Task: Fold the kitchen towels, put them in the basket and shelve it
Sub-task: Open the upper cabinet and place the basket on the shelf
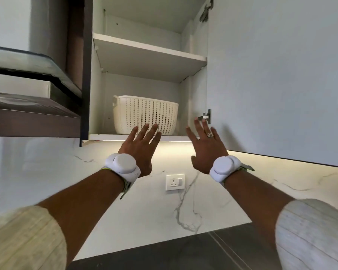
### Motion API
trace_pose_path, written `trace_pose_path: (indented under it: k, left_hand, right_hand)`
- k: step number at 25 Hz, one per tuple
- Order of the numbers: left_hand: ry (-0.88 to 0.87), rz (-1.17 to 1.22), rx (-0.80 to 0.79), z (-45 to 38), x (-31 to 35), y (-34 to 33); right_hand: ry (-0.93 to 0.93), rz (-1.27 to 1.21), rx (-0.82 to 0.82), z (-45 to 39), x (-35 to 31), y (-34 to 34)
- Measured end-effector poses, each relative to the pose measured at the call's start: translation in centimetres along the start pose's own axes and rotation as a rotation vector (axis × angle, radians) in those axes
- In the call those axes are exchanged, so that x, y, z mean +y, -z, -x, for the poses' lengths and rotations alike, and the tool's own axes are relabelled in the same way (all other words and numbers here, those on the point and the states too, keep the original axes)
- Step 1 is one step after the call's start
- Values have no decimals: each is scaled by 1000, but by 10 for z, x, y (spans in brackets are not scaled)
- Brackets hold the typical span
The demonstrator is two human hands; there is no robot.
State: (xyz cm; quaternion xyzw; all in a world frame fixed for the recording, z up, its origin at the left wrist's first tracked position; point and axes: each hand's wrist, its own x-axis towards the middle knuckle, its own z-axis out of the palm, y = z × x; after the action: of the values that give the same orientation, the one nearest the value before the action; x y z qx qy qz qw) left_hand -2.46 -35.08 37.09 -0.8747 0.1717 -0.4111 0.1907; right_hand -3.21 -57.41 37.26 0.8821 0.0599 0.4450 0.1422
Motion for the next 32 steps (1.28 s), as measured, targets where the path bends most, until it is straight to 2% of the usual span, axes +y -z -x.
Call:
trace_pose_path:
  k: [5,9,11,15,18,21,25,28,32]
  left_hand:
    - [-119,196,196,0,51,48]
    - [-234,282,290,1,107,88]
    - [-264,318,344,0,128,108]
    - [-284,399,404,2,149,140]
    - [-289,427,426,4,152,152]
    - [-305,456,443,3,149,159]
    - [-305,588,495,3,147,164]
    - [-334,674,551,10,147,170]
    - [-270,829,624,21,129,174]
  right_hand:
    - [-191,259,52,69,51,70]
    - [-165,564,83,118,91,125]
    - [-175,628,85,129,98,144]
    - [-395,604,224,136,101,176]
    - [-608,352,400,135,107,195]
    - [-719,-242,514,133,111,209]
    - [-1054,-1014,711,132,134,234]
    - [-1111,-1249,595,140,142,236]
    - [-1020,-1190,326,112,105,208]
